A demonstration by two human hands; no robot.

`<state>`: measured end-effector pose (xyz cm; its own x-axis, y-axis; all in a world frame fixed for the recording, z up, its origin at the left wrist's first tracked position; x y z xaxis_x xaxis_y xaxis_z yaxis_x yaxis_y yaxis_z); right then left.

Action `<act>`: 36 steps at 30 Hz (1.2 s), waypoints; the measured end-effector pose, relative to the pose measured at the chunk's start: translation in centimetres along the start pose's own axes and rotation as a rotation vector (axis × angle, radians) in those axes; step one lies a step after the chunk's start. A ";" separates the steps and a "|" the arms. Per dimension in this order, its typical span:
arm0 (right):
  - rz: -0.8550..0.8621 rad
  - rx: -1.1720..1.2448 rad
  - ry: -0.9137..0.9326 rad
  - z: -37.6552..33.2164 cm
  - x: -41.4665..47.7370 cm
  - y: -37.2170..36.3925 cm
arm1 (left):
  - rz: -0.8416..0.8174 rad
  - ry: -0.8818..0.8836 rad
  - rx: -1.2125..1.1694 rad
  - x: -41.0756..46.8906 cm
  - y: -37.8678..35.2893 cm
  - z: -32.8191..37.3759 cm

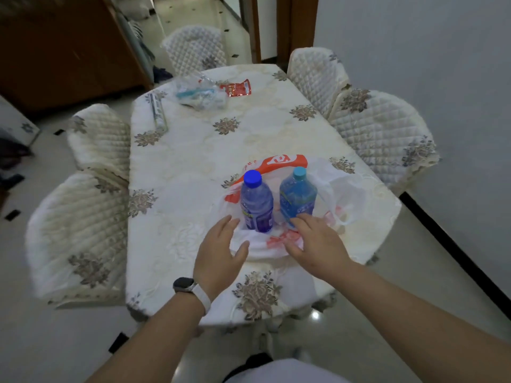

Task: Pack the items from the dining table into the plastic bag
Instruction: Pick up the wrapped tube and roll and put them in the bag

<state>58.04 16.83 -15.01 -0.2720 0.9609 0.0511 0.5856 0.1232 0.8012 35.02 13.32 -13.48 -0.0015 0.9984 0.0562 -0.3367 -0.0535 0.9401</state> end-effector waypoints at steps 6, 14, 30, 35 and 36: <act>-0.080 -0.076 0.248 -5.2 -0.7 -1.9 | 0.139 -0.086 0.277 -5.3 3.1 -2.8; -0.176 -0.119 0.462 -14.8 -2.1 -5.6 | 0.204 -0.056 0.447 -11.3 7.2 -10.0; -0.281 -0.233 0.777 -44.8 -3.8 -25.0 | 0.290 0.253 0.525 -28.9 17.9 -39.3; -0.314 -0.257 0.880 -51.1 -3.8 -29.2 | 0.294 0.330 0.537 -32.6 20.9 -44.8; -0.321 -0.258 0.900 -52.2 -3.6 -29.9 | 0.297 0.345 0.538 -33.0 21.2 -45.7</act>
<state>1.69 -3.23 -8.04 -0.9301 0.3319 0.1575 0.2277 0.1843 0.9561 -15.07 -19.98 -10.76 -0.3498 0.8839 0.3104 0.2370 -0.2370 0.9422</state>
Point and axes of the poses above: each hand's wrist, its own x-axis towards the middle knuckle, its own y-axis out of the back of the hand, z = x × y, the point moved 1 cm from there along x, towards the middle knuckle, and after that the axes turned 14 degrees about x, right-handed, at the moved point
